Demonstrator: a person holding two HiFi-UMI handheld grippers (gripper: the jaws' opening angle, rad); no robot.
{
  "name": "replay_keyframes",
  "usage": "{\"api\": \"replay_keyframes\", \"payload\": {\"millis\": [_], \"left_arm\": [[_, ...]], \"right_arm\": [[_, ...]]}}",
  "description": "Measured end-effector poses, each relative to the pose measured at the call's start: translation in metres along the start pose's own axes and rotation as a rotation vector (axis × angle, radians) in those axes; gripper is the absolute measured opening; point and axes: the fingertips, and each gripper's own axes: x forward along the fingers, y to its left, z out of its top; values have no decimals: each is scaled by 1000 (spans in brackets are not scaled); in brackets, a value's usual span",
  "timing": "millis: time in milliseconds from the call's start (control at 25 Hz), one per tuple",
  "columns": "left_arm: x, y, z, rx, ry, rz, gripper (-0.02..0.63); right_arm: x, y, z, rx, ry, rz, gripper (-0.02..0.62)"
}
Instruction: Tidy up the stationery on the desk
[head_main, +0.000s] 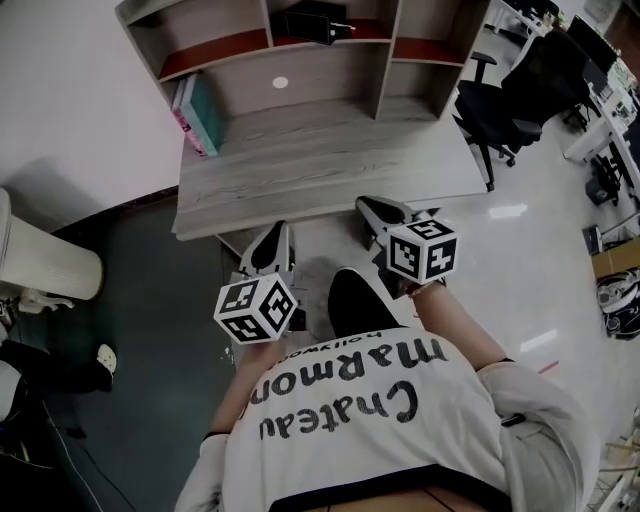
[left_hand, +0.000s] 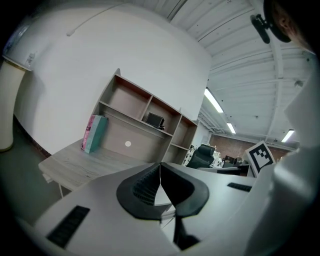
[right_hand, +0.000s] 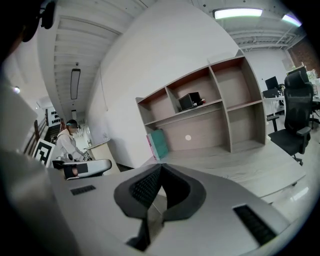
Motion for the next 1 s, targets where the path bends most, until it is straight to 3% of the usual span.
{"api": "replay_keyframes", "payload": {"millis": [520, 680, 840, 1000], "left_arm": [[32, 36, 39, 3, -76, 78, 17], [51, 47, 53, 2, -87, 98, 17], [74, 60, 67, -54, -99, 101, 17], [100, 70, 91, -42, -125, 108, 17]], "right_arm": [[45, -24, 31, 13, -33, 46, 14], [67, -36, 49, 15, -49, 63, 14], [91, -49, 71, 14, -67, 85, 14], [116, -68, 104, 16, -110, 95, 14]]}}
